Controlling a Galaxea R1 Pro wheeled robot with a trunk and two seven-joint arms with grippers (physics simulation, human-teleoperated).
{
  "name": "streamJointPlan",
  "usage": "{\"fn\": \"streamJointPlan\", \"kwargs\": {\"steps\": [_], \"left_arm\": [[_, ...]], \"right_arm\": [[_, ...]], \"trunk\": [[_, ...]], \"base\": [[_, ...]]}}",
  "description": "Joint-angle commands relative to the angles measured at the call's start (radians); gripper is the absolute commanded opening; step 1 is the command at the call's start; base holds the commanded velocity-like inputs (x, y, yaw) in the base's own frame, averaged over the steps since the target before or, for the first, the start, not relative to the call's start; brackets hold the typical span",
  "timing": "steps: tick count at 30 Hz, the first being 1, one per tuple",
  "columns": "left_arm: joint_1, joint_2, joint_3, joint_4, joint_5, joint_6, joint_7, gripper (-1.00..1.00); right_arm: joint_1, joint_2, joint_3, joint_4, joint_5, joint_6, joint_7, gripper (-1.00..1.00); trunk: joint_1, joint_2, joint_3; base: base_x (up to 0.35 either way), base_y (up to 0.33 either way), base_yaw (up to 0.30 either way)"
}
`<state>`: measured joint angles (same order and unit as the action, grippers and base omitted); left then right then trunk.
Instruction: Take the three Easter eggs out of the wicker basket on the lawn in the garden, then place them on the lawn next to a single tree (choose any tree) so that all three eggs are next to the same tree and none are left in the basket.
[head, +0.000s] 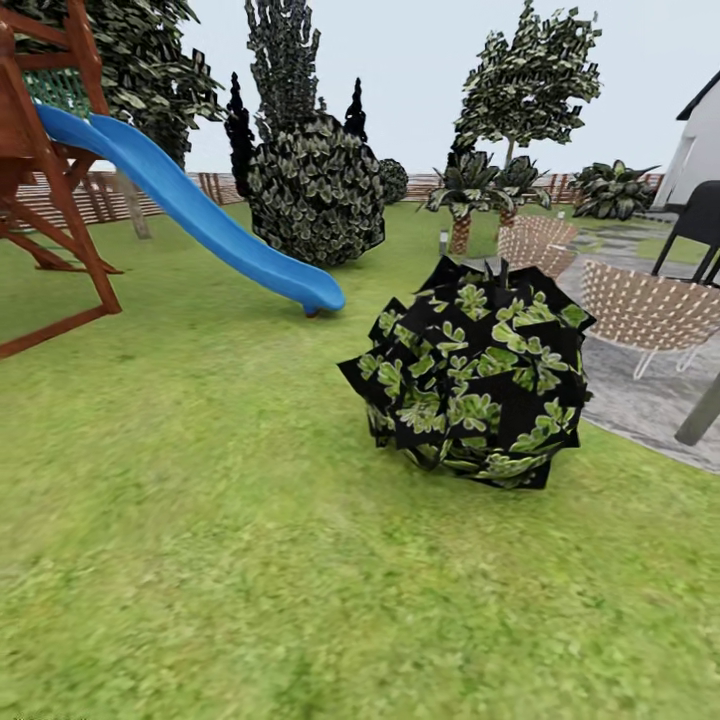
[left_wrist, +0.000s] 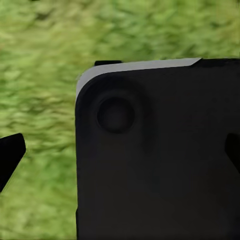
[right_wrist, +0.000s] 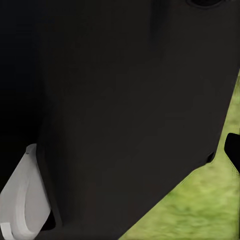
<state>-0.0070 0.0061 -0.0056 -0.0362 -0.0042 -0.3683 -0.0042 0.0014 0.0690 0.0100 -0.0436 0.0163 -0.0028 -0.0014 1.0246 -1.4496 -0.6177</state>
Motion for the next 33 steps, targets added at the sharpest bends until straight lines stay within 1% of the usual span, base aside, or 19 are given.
{"fn": "streamJointPlan", "kwargs": {"steps": [1,33], "left_arm": [[-0.001,0.000,-0.001,0.001,0.000,-0.003,0.000,1.00],[-0.001,0.000,-0.002,0.001,0.000,-0.011,0.000,1.00]], "right_arm": [[0.000,0.000,0.001,-0.001,0.002,0.000,0.000,1.00],[0.000,0.001,0.001,0.000,0.002,0.000,0.000,1.00]], "trunk": [[0.000,0.000,-0.001],[0.000,0.000,-0.001]], "base": [[0.226,0.264,0.246],[0.207,0.274,0.248]]}}
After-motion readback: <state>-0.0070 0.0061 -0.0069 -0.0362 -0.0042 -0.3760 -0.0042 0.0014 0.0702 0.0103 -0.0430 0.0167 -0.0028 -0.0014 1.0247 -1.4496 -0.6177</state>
